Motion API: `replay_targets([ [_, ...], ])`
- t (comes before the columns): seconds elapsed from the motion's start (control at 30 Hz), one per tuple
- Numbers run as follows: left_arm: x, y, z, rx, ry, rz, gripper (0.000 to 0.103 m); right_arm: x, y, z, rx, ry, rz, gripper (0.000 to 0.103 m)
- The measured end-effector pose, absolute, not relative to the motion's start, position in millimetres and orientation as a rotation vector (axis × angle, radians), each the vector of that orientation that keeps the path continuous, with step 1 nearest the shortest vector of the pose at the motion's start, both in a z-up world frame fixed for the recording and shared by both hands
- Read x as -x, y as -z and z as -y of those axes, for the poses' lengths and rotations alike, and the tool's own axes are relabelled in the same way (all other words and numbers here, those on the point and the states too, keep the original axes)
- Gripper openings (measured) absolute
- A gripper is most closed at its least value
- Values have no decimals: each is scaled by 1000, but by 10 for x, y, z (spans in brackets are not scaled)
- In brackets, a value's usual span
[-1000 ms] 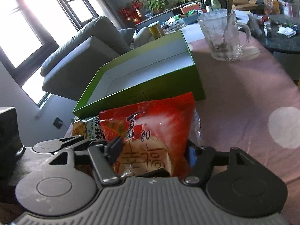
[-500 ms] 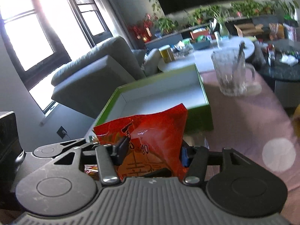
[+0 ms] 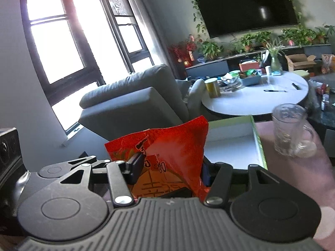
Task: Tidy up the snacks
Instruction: 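Carry the bread bag over the green box and release it inside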
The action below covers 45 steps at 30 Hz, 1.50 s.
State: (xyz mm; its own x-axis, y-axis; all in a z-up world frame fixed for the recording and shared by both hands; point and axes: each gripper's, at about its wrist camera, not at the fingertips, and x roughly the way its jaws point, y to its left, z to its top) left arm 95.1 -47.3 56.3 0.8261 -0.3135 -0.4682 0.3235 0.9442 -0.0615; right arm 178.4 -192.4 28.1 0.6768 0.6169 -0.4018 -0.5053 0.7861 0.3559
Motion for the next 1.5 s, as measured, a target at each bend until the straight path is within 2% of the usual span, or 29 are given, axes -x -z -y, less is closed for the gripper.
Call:
replay_targets([
  [0.47,-1469,-658,196,-9,322,-485,80,-2203,-454,1793,-311,-660,-517,61],
  [0.97,-1843,-67,-272,22,244,-648,80,-2577,50,1375,-389,-691,-710,61],
  [1.33,-1889,177,-363,55,209,-728,81,-2673,375,1223,-377,-622,-848,61],
  [1.5,-1787,51,-444,57,192,-680,82,-2629,335,1300,-366,-572,-777,65],
])
